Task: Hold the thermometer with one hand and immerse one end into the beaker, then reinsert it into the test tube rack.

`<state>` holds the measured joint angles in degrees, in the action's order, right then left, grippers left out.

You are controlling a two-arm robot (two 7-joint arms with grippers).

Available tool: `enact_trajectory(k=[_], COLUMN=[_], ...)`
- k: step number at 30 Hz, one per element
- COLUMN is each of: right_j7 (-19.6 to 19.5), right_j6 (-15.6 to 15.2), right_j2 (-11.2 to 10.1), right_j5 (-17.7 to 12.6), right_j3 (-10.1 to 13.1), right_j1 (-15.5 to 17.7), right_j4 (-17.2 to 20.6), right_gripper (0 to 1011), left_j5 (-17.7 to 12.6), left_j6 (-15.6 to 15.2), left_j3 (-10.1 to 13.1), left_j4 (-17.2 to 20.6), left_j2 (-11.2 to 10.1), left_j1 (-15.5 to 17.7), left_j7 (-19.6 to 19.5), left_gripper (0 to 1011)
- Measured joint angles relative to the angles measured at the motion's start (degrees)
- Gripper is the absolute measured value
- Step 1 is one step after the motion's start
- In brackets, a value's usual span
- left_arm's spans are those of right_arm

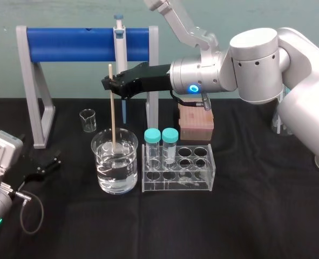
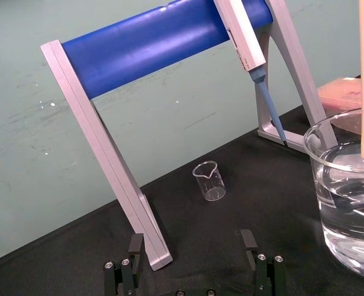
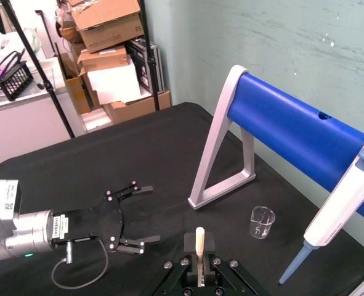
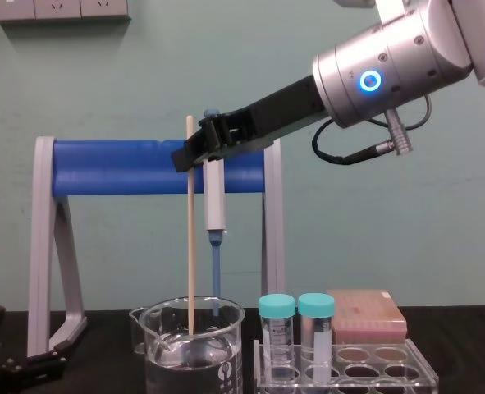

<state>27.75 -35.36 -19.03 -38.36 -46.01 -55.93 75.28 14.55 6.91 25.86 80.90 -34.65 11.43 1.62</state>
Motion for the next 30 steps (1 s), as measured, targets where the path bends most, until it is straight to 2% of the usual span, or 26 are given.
enact_trajectory(k=[14,30], right_j7=[1.44,4.36], right_j6=[0.76,4.00], right_j2=[-0.01,0.25], right_j5=[0.71,3.04], right_j3=[0.24,-0.94], right_j1=[1.01,1.56], right_j4=[-0.38,-1.66], right_gripper=[48,48], left_j5=[0.00,0.00], left_j6=[0.00,0.00], left_j3=[0.00,0.00], left_j4=[0.00,0.00], left_j2=[0.00,0.00], left_j1=[0.00,0.00], left_j7=[0.00,0.00], left_gripper=[1004,1004])
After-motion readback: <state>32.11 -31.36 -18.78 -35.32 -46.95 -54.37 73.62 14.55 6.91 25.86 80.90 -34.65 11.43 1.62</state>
